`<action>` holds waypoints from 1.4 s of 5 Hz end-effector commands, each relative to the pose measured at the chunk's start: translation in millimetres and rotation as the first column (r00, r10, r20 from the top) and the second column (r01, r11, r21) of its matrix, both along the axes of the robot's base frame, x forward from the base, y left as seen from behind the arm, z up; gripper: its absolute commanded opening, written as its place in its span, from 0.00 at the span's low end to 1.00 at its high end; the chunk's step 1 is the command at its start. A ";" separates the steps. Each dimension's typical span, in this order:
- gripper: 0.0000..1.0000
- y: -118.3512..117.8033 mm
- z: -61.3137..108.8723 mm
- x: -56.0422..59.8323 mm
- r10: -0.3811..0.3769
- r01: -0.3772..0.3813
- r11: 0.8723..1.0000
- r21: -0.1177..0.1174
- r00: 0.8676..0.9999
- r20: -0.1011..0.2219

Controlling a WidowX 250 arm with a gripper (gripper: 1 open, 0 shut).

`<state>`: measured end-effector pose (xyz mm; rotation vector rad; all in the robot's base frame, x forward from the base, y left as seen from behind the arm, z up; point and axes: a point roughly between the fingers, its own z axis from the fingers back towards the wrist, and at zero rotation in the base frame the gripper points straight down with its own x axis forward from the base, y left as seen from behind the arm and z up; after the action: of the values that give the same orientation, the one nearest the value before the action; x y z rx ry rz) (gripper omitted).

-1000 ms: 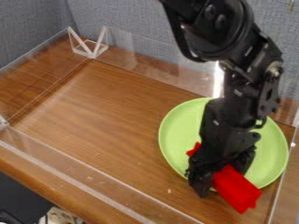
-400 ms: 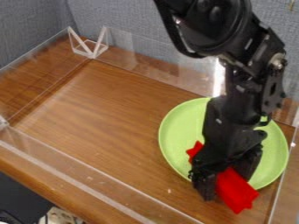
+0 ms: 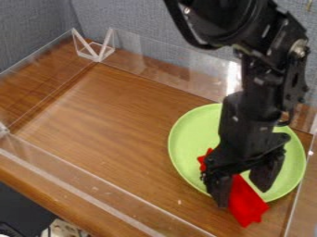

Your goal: Put the red object on the green plate

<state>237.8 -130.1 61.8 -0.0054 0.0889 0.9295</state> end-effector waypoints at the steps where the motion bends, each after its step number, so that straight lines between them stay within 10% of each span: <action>1: 1.00 -16.4 14.5 11.7 0.017 -0.014 0.999 -0.047 0.997 0.073; 7: 1.00 -17.4 15.5 -3.9 0.191 -0.181 0.978 -0.106 0.977 0.091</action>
<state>231.3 -144.5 62.7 -0.1049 0.0687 1.1180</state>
